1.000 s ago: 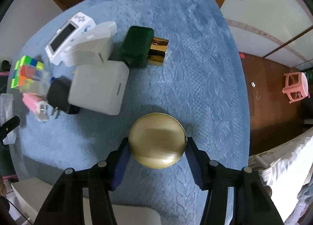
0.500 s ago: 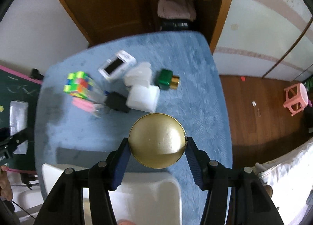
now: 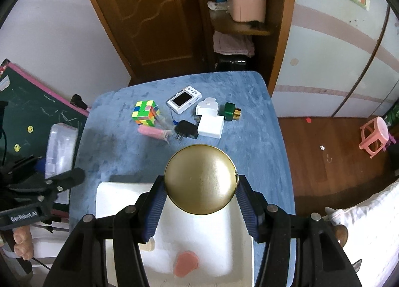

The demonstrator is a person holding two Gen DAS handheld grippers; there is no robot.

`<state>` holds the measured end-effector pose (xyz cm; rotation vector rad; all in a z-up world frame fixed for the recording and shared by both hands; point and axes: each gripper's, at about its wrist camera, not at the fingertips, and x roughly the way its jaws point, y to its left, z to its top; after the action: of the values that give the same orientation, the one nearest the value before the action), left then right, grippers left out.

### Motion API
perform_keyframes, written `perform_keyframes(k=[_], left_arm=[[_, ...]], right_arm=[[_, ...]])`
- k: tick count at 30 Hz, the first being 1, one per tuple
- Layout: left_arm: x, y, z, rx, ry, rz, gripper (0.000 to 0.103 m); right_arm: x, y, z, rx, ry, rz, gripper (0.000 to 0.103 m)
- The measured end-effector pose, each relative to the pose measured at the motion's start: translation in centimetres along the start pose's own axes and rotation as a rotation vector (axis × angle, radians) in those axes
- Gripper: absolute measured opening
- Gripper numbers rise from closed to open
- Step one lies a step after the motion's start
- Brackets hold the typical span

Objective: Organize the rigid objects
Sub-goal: 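Place the floss box in the tray with the left tool while the right tool places the compact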

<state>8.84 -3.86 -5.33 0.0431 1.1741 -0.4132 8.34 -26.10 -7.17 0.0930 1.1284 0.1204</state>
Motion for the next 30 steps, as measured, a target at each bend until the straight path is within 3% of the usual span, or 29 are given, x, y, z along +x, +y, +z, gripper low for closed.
perform_keyframes(k=[10,20,30], left_arm=[[0.8,-3.6,-2.2,0.127,0.003,-0.019,0.069],[3.4,-5.2,-4.5,0.174,0.096,-0.039,0.069],[7.3,-5.3,-6.7,0.249,0.174,0.077,0.069]], right_arm=[[-0.7,1.4,-3.9,0.005,0.003,-0.025,0.056],[1.1,0.7,-7.8,0.053,0.086,-0.04,0.056],[5.0,1.3,-11.4,0.034,0.191,-0.105,0.057]])
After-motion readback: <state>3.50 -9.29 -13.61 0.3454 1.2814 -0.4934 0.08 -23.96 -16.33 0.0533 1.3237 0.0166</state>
